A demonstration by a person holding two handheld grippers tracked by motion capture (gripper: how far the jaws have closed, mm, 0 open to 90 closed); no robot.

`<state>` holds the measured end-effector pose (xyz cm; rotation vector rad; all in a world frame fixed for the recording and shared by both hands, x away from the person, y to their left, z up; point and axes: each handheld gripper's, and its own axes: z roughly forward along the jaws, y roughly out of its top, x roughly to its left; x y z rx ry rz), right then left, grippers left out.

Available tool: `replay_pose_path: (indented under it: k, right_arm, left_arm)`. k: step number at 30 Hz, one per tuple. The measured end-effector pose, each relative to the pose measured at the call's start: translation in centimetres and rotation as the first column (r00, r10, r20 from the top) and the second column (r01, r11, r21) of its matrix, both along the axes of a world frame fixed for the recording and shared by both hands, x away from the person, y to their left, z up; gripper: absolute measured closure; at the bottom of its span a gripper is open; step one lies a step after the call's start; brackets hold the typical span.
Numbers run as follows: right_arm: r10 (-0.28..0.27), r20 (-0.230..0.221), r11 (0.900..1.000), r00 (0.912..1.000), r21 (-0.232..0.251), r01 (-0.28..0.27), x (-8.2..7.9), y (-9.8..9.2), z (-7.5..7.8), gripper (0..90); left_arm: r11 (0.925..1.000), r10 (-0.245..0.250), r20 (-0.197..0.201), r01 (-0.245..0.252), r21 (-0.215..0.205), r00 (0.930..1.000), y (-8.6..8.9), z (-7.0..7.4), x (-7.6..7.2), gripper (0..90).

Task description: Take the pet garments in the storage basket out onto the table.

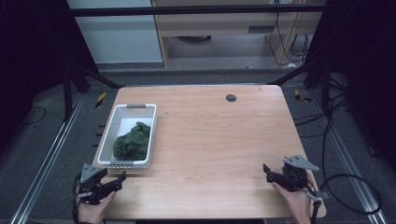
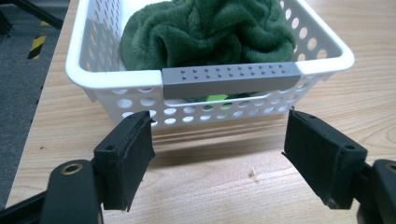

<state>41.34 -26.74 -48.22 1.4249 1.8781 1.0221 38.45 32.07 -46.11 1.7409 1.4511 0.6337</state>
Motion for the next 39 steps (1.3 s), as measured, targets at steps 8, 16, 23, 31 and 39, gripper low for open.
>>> replay_pose_path:
  k: [8,16,23,31,39]
  right_arm:
    - [0.005,-0.004,1.000,1.0000,-0.019,-0.005,0.1,0.2,-0.1,13.7]
    - [0.007,0.001,1.000,1.0000,-0.019,-0.007,0.1,0.3,-0.1,13.6]
    - [0.012,0.001,1.000,0.9999,-0.027,-0.012,0.2,0.3,-0.2,13.6]
    - [0.016,-0.002,1.000,0.9999,-0.024,-0.016,0.2,0.4,-0.2,13.7]
    - [0.018,0.002,1.000,0.9998,-0.021,-0.018,0.2,0.4,-0.2,13.7]
  left_arm:
    - [0.9998,0.006,0.026,-0.006,-0.018,0.9996,0.2,0.6,-0.2,22.6]
    - [0.9997,0.000,0.048,0.001,-0.023,0.9989,0.0,1.0,-0.3,22.5]
    - [0.9993,-0.002,0.071,0.004,-0.037,0.9975,0.1,1.6,-0.5,22.7]
    - [0.9987,-0.005,0.097,0.009,-0.049,0.9953,0.0,2.4,-0.7,23.0]
    - [0.9986,-0.019,0.111,0.024,-0.048,0.9937,-0.3,3.2,-0.4,22.9]
